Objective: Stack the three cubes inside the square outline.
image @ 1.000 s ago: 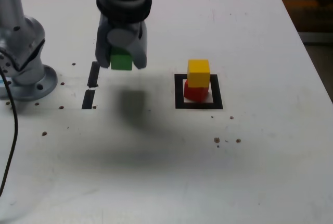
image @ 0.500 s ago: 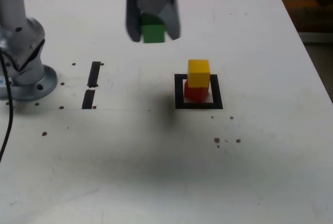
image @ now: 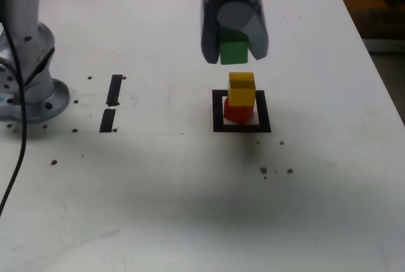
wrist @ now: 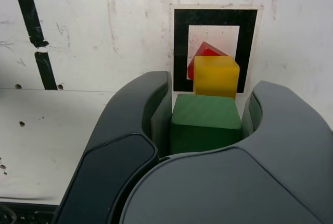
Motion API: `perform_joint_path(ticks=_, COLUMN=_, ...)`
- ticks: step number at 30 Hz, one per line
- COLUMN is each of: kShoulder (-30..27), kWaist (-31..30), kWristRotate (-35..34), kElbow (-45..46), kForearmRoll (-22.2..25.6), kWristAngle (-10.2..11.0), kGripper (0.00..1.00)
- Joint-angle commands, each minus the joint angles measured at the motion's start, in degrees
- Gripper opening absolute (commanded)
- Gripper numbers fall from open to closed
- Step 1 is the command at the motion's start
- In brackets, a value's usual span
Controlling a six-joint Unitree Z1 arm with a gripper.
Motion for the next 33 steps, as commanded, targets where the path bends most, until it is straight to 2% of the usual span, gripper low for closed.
perform_joint_path(ticks=1, kShoulder=0.5, kWaist=-0.1, kWristRotate=0.1, kElbow=-0.5, kForearmRoll=0.0, kWristAngle=0.0, kGripper=0.17)
perform_joint_path(ticks=9, kShoulder=1.4, kWaist=-0.1, kWristRotate=0.1, kElbow=0.0, kForearmRoll=-0.5, kWristAngle=0.5, kGripper=0.21)
perform_joint_path(ticks=20, kShoulder=2.2, kWaist=-0.1, kWristRotate=0.1, kElbow=3.5, kForearmRoll=-5.6, kWristAngle=1.5, kGripper=0.25)
perform_joint_path(ticks=28, kShoulder=2.1, kWaist=-0.1, kWristRotate=-0.1, kElbow=5.3, kForearmRoll=-7.0, kWristAngle=1.8, kGripper=0.34)
perform_joint_path(ticks=33, kShoulder=1.9, kWaist=-0.1, kWristRotate=-0.1, kElbow=6.0, kForearmRoll=-8.4, kWristAngle=1.9, kGripper=0.43)
